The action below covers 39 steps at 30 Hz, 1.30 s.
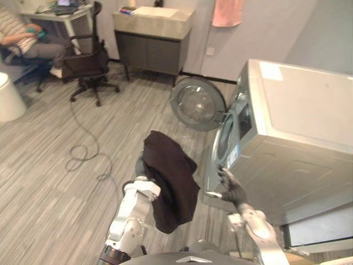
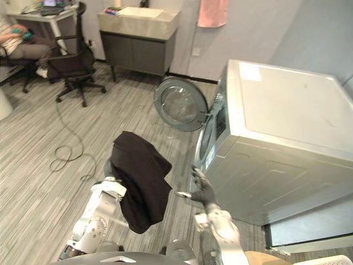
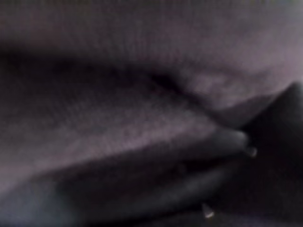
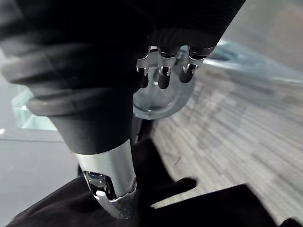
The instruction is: Pick up the laundry basket with both hands and put the clothes into the washing machine.
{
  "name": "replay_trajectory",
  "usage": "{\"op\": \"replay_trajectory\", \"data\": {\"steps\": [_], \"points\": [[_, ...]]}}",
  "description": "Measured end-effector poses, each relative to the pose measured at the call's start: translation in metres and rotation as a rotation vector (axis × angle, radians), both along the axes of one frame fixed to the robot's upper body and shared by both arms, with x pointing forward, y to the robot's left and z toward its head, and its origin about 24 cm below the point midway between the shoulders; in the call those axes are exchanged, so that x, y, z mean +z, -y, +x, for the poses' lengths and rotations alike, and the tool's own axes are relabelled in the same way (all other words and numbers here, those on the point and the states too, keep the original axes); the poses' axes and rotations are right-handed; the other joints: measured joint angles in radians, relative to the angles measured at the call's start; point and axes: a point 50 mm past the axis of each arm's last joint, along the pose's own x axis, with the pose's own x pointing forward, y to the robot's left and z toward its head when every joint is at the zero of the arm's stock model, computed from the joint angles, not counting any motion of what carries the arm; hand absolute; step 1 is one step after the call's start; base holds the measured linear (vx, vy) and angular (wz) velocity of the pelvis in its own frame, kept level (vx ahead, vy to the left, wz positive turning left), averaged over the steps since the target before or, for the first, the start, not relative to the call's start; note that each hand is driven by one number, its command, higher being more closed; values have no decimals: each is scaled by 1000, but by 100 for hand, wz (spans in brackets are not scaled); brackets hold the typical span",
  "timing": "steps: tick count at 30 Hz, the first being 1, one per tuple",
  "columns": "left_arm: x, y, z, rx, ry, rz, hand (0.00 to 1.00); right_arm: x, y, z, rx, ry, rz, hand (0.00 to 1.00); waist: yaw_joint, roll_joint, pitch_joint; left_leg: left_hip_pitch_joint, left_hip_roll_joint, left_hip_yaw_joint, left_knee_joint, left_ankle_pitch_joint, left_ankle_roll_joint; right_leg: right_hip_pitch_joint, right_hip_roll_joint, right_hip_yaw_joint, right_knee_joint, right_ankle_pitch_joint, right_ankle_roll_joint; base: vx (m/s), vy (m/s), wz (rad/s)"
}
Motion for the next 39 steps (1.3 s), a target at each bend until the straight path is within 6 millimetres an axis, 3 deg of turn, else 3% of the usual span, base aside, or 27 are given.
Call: {"op": "replay_trajectory", "data": {"steps": [3, 5, 6, 8, 9, 10, 11, 14, 15, 16, 17, 18, 20, 21, 23, 24, 25, 26, 27, 28, 29, 30, 31, 32, 34, 36, 39], "points": [[-10, -4, -3, 5, -40, 18, 100, -9, -12, -2, 35, -37, 24, 0, 18, -20, 0, -76, 66, 66, -68, -40, 25, 98, -18, 85, -129, 36, 52, 418, 58, -71], [-11, -7, -2, 12, -43, 25, 100, -19, -10, -1, 35, -77, 14, 0, 30, -28, 4, -108, 59, 89, -289, -67, -2, 144, -49, 128, -191, 54, 82, 380, 159, -58], [-11, -10, -1, 23, -42, 25, 100, -23, -8, 0, 37, -96, 2, 0, 37, -33, 5, -112, 27, 88, -514, -59, -22, 169, -74, 148, -225, 62, 94, 442, 274, -52], [-11, -16, 0, 48, -42, 27, 100, -28, -1, 0, 40, -117, -29, 0, 43, -31, 6, -101, -51, 37, -879, 28, -74, 203, -113, 170, -252, 67, 106, 451, 354, -50], [-11, -20, -1, 64, -44, 25, 100, -31, 5, -2, 43, -134, -55, 0, 57, -15, 4, -53, -88, -26, -1103, 132, -104, 233, -120, 205, -272, 63, 129, 490, 467, -71], [-10, -23, -4, 81, -42, 19, 100, -34, 8, -3, 52, -143, -87, 0, 68, 2, -2, -31, -91, -57, -1128, 241, -116, 269, -121, 240, -288, 49, 161, 593, 564, -82], [-12, -33, -5, 102, -43, 47, 100, -42, 1, -4, 49, -173, -72, 0, 67, -46, -3, -44, -122, -45, -1040, 225, -92, 298, -168, 258, -302, 40, 174, 466, 436, -53], [-13, -43, -5, 135, -46, 66, 100, -42, -6, -5, 61, -167, -54, 0, 51, -88, -18, -101, -151, 6, -844, 35, -40, 188, -245, 329, -99, 98, 201, 427, 382, -32], [-14, -44, -6, 136, -50, 71, 100, -42, -7, -4, 67, -165, -59, 0, 52, -95, -11, -74, -160, 31, -850, 17, -35, 138, -269, 352, 11, 116, 200, 443, 424, -63], [-16, -47, -7, 143, -61, 87, 100, -42, -12, -2, 78, -161, -53, 0, 48, -108, 13, 8, -179, 76, -886, -6, -22, 38, -315, 376, 255, 178, 192, 406, 337, -59], [-18, -51, -9, 146, -76, 107, 100, -44, -18, 0, 92, -168, -39, 0, 27, -100, 21, 86, -182, 104, -921, -23, -13, -59, -330, 351, 498, 175, 184, 325, 258, -55], [-19, -52, -10, 146, -80, 115, 100, -46, -21, 0, 99, -174, -33, 0, 23, -98, 23, 131, -182, 118, -946, -22, -13, -94, -334, 315, 579, 168, 173, 262, 145, -53], [-18, -56, -13, 153, -80, 129, 100, -45, -35, 4, 145, -166, -21, 0, 27, -78, 23, 278, -177, 214, -1066, -17, -3, -195, -349, 91, 646, 110, 73, 341, 158, -106], [-16, -56, -13, 155, -73, 128, 100, -42, -38, 7, 160, -154, -19, 0, 26, -78, 22, 303, -177, 241, -1089, -19, -7, -214, -349, 32, 621, 97, 57, 337, 135, -137], [-16, -59, -14, 168, -76, 121, 100, -33, -49, 22, 205, -106, -19, 0, 26, -74, 20, 373, -178, 361, -1157, -29, -25, -235, -337, -285, 404, 66, 50, 296, 89, -138], [-17, -62, -15, 182, -84, 122, 100, -32, -52, 26, 216, -100, -22, 0, 27, -73, 20, 393, -178, 395, -1171, -32, -30, -221, -323, -377, 330, 67, 47, 343, 70, -168], [-22, -69, -19, 214, -110, 122, 100, -33, -54, 32, 231, -106, -26, 0, 31, -76, 18, 430, -185, 469, -1181, -40, -42, -197, -276, -531, 185, 70, 2, 300, 41, -144], [-25, -72, -21, 228, -125, 123, 100, -36, -54, 32, 232, -118, -28, 0, 31, -79, 16, 441, -187, 499, -1175, -51, -49, -189, -244, -566, 115, 78, -27, 371, 35, -159], [-31, -76, -23, 242, -157, 120, 100, -36, -52, 31, 227, -120, -39, 0, 25, -94, 3, 450, -187, 530, -1129, -101, -62, -174, -183, -550, -1, 105, -58, 395, 17, -111], [-43, -71, -21, 237, -211, 106, 100, -42, -44, 27, 217, -149, -76, 0, 17, -64, 3, 434, -133, 543, -1003, -169, -74, -159, -130, -509, -54, 106, -124, 467, 40, -114], [-57, -67, -22, 227, -275, 102, 100, -51, -37, 21, 200, -195, -95, 0, 18, -39, 4, 371, -32, 539, -766, -186, -62, -136, -75, -470, -102, 109, -113, 428, 19, -92], [-63, -66, -24, 222, -306, 102, 100, -54, -36, 18, 196, -217, -100, 0, 21, -27, 4, 335, 33, 535, -615, -171, -33, -116, -41, -449, -134, 112, -119, 363, -2, -131], [-73, -64, -29, 214, -358, 102, 100, -58, -34, 12, 195, -243, -105, 0, 37, -2, 15, 279, 161, 524, -342, -147, 25, -65, 23, -399, -175, 114, -126, 318, -12, -167], [-81, -62, -36, 207, -400, 99, 100, -61, -35, 10, 202, -260, -130, 0, 51, 4, 18, 248, 228, 502, -179, -135, 47, -31, 54, -328, -191, 102, -141, 203, 4, -178], [-86, -59, -43, 195, -433, 97, 100, -63, -36, 9, 213, -258, -175, 0, 52, 0, 16, 190, 240, 448, -93, -136, 45, 1, 64, -248, -212, 102, -134, 197, 70, -142], [-93, -54, -46, 183, -473, 75, 100, -69, -36, 6, 222, -280, -230, 0, 51, 0, 14, 98, 219, 367, -125, -143, 32, 32, 64, -154, -247, 127, -88, 268, 162, -136], [-99, -48, -54, 179, -514, 61, 100, -85, -42, -1, 272, -363, -273, 0, 61, 4, 16, 5, 113, 203, -428, -147, -3, 30, 52, -11, -286, 166, -43, 195, 211, -135]]}}
